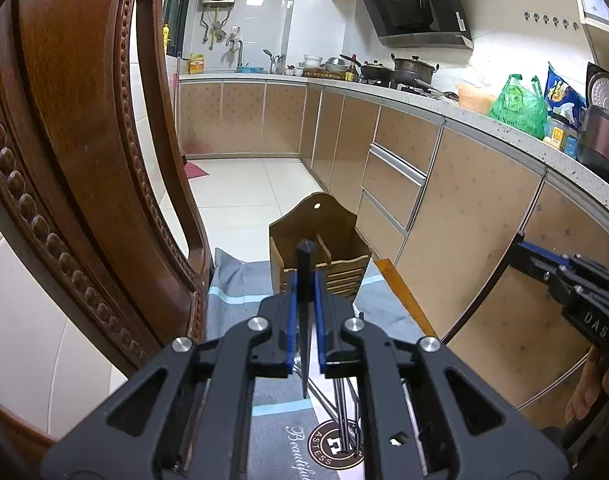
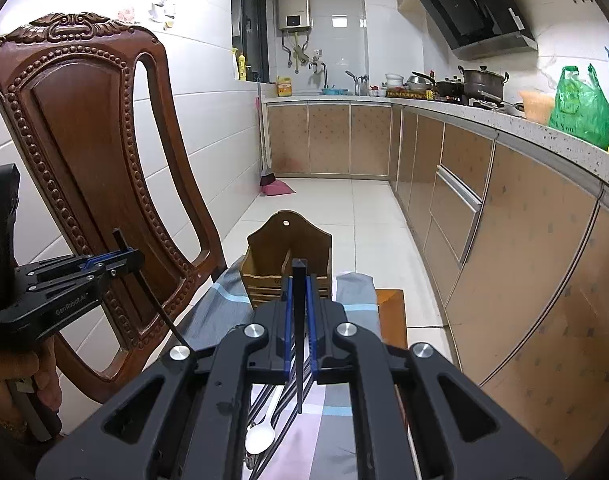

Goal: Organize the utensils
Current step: 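Lift the held chopsticks with both tools and carry them over the wooden holder, then lower the chopsticks into the wooden holder and open both tools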

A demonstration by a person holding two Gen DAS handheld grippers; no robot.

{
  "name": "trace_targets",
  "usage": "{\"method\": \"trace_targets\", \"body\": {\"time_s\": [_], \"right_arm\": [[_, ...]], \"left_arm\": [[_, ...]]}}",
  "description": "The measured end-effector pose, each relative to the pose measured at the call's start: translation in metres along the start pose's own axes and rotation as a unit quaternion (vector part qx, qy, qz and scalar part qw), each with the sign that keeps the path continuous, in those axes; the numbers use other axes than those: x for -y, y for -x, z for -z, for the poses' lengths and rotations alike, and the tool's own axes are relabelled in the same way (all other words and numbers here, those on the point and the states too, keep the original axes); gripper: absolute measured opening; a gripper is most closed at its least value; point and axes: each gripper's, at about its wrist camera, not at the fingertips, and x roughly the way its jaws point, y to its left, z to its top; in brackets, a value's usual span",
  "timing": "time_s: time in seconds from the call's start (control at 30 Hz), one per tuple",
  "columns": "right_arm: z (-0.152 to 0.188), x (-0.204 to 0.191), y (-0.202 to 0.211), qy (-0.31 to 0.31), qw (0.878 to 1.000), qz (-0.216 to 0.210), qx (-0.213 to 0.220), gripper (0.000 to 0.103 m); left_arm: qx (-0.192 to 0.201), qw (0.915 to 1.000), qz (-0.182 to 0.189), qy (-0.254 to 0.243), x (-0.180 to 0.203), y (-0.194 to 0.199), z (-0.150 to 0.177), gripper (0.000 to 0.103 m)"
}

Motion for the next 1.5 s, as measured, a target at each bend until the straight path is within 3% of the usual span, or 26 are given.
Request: {"method": "trace_targets", "body": {"time_s": [0.33,0.67,0.8,0.97,1.17,1.3,1.5], "right_arm": [[-0.004,0.003,-0.001,-0.010,1.000,-0.002,-0.003,0.007],[-0.096,-0.007,-0.014,0.007,0.998,0.013,0.060,0.007],[-0.129,-0.005,-0.043,-0.012,0.996,0.025,0.084,0.007],[-0.145,-0.006,-0.088,-0.020,0.994,0.046,0.093,0.007],[-0.142,0.002,-0.153,-0.043,0.995,0.056,0.072,0.007],[-0.119,0.018,-0.193,-0.086,0.995,0.039,0.027,0.007],[-0.080,0.044,-0.216,-0.135,0.990,0.021,-0.024,0.008]], "left_arm": [[0.006,1.0000,0.004,0.002,-0.001,0.006,-0.001,0.008],[0.007,0.9999,0.005,0.010,-0.005,0.011,-0.001,0.008],[0.007,0.9999,0.008,0.011,-0.006,0.011,-0.001,0.008],[0.005,0.9998,0.012,0.016,-0.009,0.009,-0.002,0.008],[-0.001,0.9997,0.015,0.019,-0.015,0.003,-0.001,0.008],[-0.005,0.9996,0.014,0.023,-0.019,-0.001,-0.001,0.008],[-0.014,0.9995,0.009,0.027,-0.021,-0.008,0.000,0.008]]}}
